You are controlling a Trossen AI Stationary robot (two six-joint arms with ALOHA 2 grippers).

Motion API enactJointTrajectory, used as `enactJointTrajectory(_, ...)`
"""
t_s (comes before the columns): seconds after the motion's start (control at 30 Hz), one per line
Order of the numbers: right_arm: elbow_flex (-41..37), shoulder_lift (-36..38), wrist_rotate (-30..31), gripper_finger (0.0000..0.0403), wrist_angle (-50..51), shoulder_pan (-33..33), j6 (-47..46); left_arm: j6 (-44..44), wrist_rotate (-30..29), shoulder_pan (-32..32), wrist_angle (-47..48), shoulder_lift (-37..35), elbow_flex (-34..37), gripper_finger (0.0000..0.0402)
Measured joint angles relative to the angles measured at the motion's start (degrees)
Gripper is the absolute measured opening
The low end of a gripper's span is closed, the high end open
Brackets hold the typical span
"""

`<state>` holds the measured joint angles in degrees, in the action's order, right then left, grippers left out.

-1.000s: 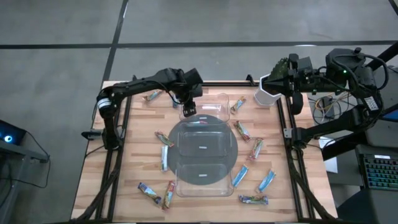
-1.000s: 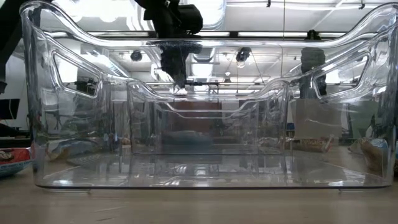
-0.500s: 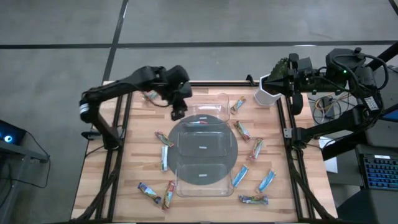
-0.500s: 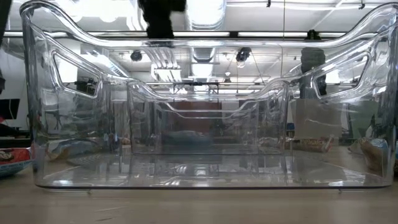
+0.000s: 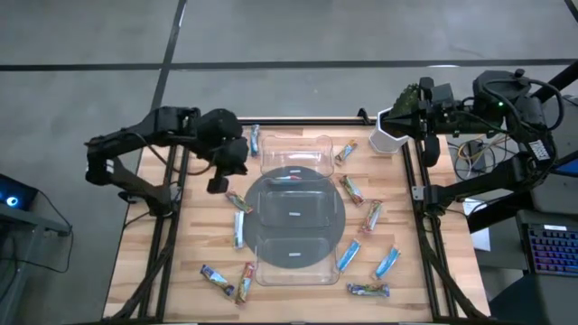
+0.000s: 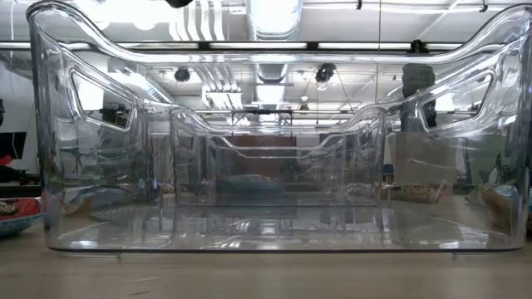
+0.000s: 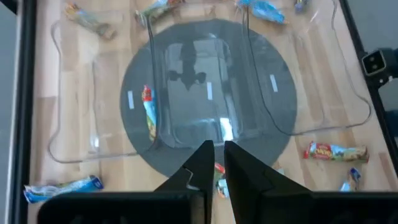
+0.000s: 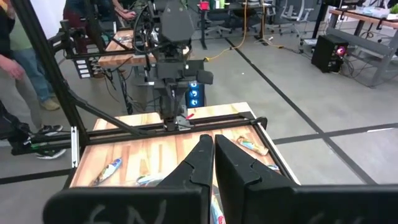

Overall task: Pick and place Granola Bars by type
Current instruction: Put the red granola bar into the top transparent bin

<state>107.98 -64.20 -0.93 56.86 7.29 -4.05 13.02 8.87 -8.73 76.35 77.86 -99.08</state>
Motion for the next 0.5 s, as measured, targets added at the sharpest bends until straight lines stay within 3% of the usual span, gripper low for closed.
enactJointTrajectory(0.3, -0.1, 0.0, 0.0, 0.0008, 0.0, 0.0, -2.3, -2.1, -0.9, 0.0, 5.0, 0.8, 10.4, 0.0025)
enactJointTrajectory(0.5, -0.1, 0.0, -0.4, 0.0009, 0.0, 0.0, -3.0, -1.1, -3.9, 0.1, 5.5, 1.1, 20.8, 0.0083)
